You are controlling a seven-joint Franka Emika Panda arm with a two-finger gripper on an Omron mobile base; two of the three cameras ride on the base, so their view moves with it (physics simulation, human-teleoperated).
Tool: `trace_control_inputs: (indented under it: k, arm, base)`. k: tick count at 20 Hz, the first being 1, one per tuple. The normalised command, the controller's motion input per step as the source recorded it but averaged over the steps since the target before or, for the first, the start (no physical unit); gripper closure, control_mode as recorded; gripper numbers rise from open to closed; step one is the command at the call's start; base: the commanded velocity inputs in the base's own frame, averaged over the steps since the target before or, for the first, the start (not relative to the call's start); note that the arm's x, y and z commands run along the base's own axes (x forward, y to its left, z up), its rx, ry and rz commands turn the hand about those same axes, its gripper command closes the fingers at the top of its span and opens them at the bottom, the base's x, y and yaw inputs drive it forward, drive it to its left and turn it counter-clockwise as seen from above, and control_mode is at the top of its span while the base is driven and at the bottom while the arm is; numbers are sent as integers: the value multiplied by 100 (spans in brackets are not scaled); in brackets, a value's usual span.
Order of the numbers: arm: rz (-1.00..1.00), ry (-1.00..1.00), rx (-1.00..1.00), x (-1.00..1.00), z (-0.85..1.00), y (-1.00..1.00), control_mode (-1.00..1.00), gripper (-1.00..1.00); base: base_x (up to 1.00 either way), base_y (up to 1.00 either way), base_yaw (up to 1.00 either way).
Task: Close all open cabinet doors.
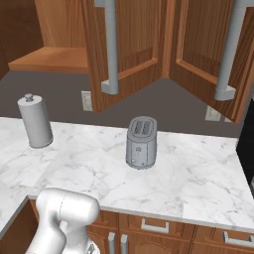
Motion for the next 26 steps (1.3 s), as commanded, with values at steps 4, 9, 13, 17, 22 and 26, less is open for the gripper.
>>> trace_control_inputs:
  k: [4,9,13,17,22,26]
  arm:
    - [0,0,-4,0,0,59,-100,-100]
    - [-1,0,-1,0,0,39,-100,-100]
    - [-2,0,0,2,0,14,-100,-100]
    - [-2,0,0,9,0,11,-100,-100]
    - [-2,0,0,15,-2,0,-100,-100]
    - [-1,0,0,21,-10,0,-100,-100]
  base:
    - [0,0,0]
    - [0,0,0]
    - [0,0,0]
    - [0,0,0]
    - [0,0,0]
    - [0,0,0]
